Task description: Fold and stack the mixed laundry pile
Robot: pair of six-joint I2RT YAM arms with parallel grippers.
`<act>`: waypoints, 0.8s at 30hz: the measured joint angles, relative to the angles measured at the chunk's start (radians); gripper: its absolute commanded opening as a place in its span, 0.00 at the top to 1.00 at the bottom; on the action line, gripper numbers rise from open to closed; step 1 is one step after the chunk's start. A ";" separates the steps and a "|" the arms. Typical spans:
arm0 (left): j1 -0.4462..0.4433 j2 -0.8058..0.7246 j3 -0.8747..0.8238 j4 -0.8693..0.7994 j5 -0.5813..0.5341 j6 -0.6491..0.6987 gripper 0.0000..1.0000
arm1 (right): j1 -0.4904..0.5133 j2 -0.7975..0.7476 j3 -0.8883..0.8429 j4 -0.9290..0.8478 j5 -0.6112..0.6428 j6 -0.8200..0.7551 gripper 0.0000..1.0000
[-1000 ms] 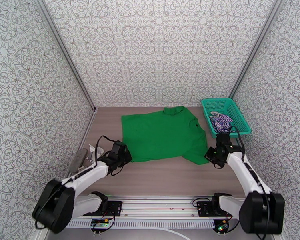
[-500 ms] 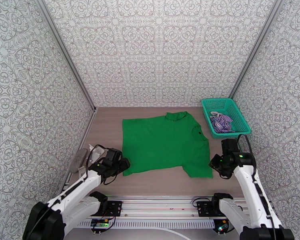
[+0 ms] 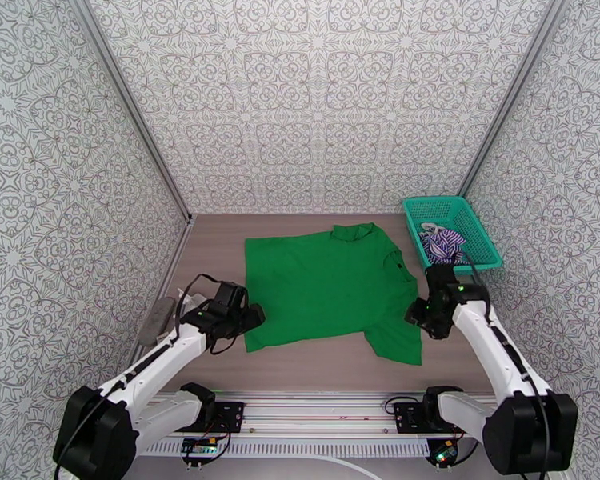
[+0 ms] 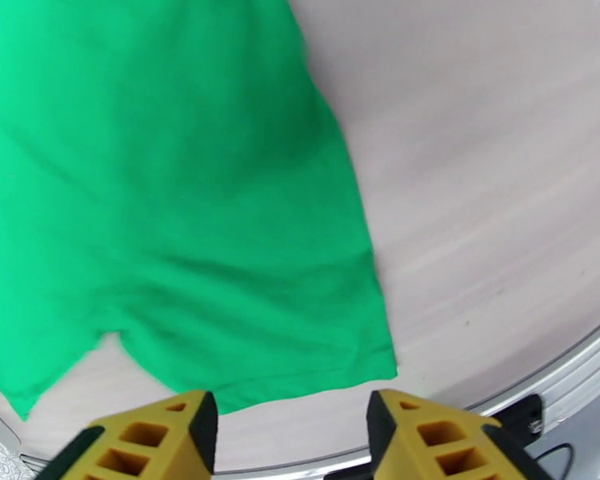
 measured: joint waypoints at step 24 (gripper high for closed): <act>-0.060 0.007 -0.143 0.020 -0.024 -0.134 0.91 | -0.026 0.129 -0.190 0.224 -0.006 0.235 0.96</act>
